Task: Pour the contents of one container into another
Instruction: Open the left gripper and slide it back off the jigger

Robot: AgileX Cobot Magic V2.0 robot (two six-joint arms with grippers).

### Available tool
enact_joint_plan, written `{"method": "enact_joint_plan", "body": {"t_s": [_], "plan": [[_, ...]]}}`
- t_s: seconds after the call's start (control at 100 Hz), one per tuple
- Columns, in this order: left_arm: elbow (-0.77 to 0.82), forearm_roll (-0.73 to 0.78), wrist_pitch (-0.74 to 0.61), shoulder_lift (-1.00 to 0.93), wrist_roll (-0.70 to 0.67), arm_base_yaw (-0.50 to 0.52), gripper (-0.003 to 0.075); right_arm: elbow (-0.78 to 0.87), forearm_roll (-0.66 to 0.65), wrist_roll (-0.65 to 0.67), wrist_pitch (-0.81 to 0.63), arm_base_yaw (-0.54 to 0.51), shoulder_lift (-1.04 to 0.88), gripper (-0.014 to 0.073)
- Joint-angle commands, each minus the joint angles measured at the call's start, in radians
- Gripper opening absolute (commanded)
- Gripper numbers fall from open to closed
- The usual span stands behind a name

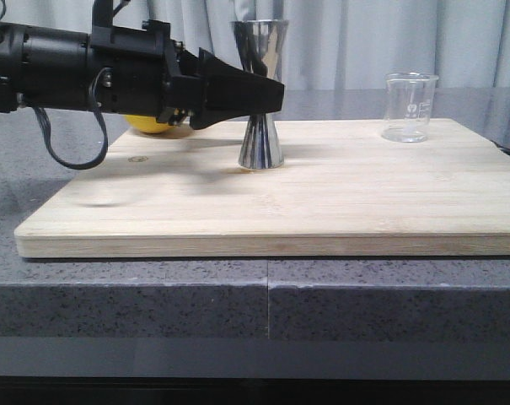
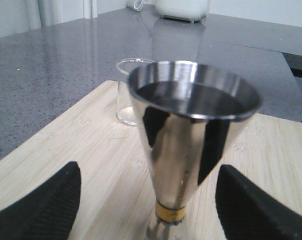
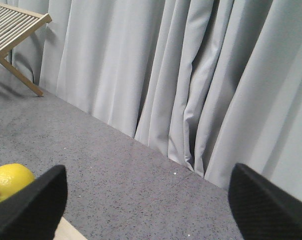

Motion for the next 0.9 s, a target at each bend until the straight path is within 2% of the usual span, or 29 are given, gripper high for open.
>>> {"method": "enact_joint_plan", "body": {"t_s": [0.0,0.27,0.59,0.89], "plan": [[-0.027,-0.02,-0.087,-0.053,-0.006,0.012,0.0524,-0.024,0.043,0.0,-0.056,-0.003,-0.035,0.0594],[-0.027,0.046,-0.104,-0.054,-0.038,0.017,0.0524,-0.024,0.043,0.0,-0.053,-0.003,-0.035,0.0594],[-0.027,0.056,-0.112,-0.054,-0.052,0.028,0.0524,-0.024,0.043,0.0,-0.053,-0.003,-0.035,0.0594],[-0.027,0.084,-0.215,-0.056,-0.108,0.097,0.0524,-0.024,0.043,0.0,-0.052,-0.003,-0.035,0.0594]]}}
